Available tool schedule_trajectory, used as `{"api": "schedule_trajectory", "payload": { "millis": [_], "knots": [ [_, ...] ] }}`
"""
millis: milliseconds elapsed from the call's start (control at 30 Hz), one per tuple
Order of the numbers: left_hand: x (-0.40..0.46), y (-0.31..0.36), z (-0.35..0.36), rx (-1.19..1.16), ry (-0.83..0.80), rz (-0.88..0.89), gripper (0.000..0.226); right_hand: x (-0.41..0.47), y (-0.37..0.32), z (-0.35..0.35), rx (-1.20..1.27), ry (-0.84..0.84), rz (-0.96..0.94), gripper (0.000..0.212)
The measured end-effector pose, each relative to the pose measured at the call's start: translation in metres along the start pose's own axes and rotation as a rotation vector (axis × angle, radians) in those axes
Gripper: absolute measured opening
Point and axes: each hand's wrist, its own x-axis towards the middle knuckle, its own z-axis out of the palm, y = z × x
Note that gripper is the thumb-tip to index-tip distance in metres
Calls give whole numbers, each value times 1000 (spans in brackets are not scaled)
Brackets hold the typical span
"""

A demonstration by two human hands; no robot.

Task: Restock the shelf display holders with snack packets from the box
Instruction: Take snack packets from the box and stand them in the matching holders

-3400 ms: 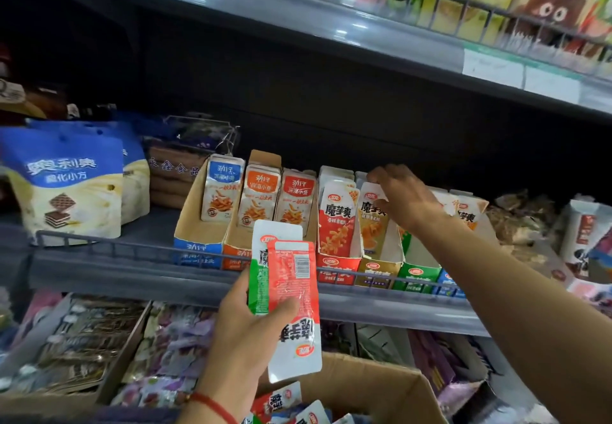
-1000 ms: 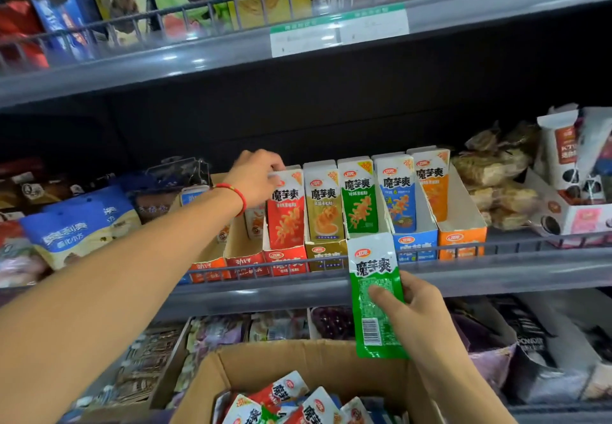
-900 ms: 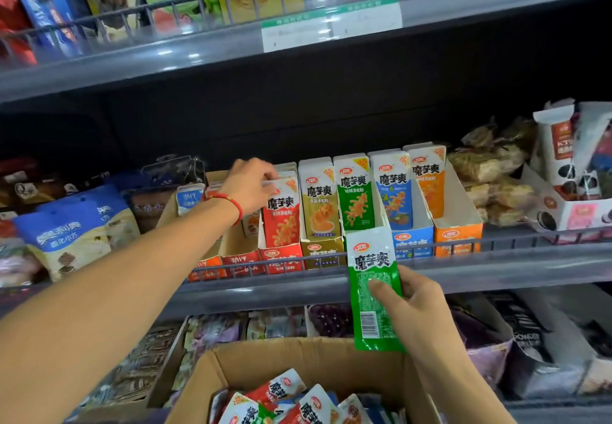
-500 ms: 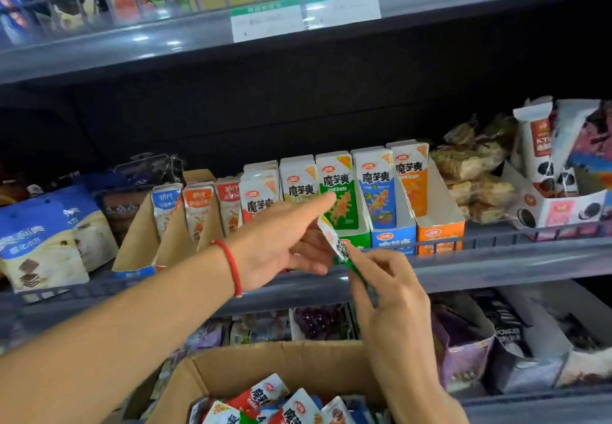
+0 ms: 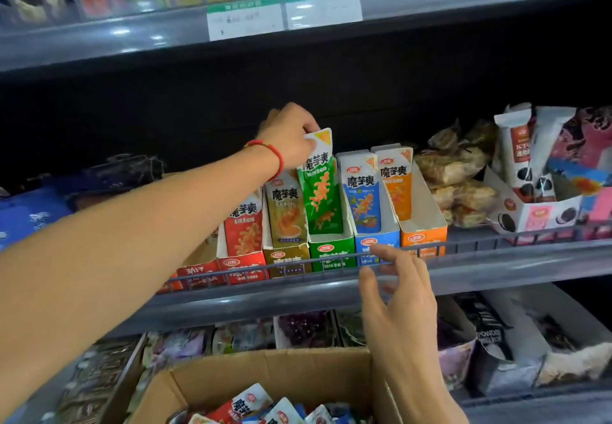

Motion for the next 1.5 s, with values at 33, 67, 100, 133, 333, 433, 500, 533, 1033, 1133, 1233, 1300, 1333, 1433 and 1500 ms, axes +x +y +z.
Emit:
{"api": "schedule_trajectory", "payload": {
  "millis": [33,67,100,133,333,433,500,533,1033,1133,1233,1300,1333,1433,1500],
  "knots": [
    [6,0,6,29,-2,1,23,1,0,-1,6,-9,9,28],
    [10,0,12,49,0,10,24,1,0,-2,5,-16,11,28],
    [14,0,17,64,-3,27,24,2,1,-3,1,-20,8,28],
    [16,-2,23,80,-13,44,24,3,1,-4,-2,-26,3,28],
    [18,-23,49,216,-123,117,16,6,5,-8,-9,-70,2,23],
    [17,-31,54,187,-71,128,15,7,10,-8,-44,-73,-10,21],
    [12,-35,52,177,-5,147,20,7,14,-8,-73,-86,-13,22],
    [7,-36,49,176,36,163,24,6,15,-8,-87,-100,-15,23],
    [-319,-161,70,26,-628,50,29,-48,49,36,-830,-1107,-55,21],
    [-337,-182,81,117,-850,-32,34,-73,73,55,-907,-1334,-67,38],
    [-342,-195,77,122,-885,-86,37,-91,93,69,-904,-1352,-165,50],
    [-344,-202,71,183,-859,-88,38,-101,104,81,-863,-1325,-341,55],
    [-344,-204,68,213,-845,-81,39,-105,110,88,-845,-1317,-411,58],
    [-341,-207,59,167,-821,-94,39,-117,128,111,-924,-1293,-436,63],
    [-338,-206,54,134,-806,-107,40,-127,140,123,-1041,-1233,-453,63]
  ]
}}
